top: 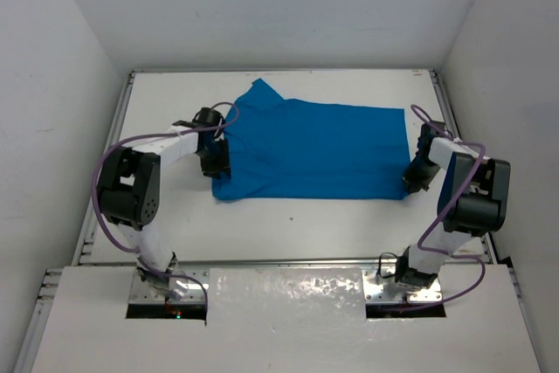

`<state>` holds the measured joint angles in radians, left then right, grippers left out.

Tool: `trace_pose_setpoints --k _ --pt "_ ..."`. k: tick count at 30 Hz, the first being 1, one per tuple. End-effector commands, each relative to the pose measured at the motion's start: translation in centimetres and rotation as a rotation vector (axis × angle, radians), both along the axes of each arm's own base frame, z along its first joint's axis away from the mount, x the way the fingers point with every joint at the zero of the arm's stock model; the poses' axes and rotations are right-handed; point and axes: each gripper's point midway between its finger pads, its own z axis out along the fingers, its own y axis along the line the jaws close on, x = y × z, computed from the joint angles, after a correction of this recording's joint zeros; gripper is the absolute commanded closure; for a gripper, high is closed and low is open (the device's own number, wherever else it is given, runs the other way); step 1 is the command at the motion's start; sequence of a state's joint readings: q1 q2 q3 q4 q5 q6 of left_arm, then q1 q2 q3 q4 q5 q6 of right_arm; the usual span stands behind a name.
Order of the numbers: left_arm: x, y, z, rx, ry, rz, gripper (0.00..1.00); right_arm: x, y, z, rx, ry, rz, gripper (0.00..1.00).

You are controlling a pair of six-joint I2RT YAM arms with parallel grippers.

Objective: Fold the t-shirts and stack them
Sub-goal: Fold the flattened tshirt in 1/3 of the way

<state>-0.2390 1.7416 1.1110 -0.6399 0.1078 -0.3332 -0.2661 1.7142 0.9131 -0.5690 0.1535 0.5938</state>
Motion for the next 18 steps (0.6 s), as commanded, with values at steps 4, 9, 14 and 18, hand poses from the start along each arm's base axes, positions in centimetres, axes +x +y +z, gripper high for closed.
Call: trace_pose_setpoints --k 4,9,14,18 --pt "-1.0 0.6 -1.0 0.019 0.023 0.000 0.68 0.2 -1.1 0.3 -0.045 -0.005 -0.003 0.98" --pt "-1.3 0.4 -1.8 0.006 0.039 0.006 0.71 0.3 -1.2 0.4 -0.048 -0.005 -0.005 0.98" --pt "-0.5 0.3 -1.8 0.006 0.017 0.019 0.81 0.4 -1.3 0.7 -0.049 -0.010 -0.003 0.98" --pt "0.6 0.5 -1.0 0.019 -0.022 0.048 1.00 0.3 -1.2 0.6 -0.047 -0.003 0.002 0.98"
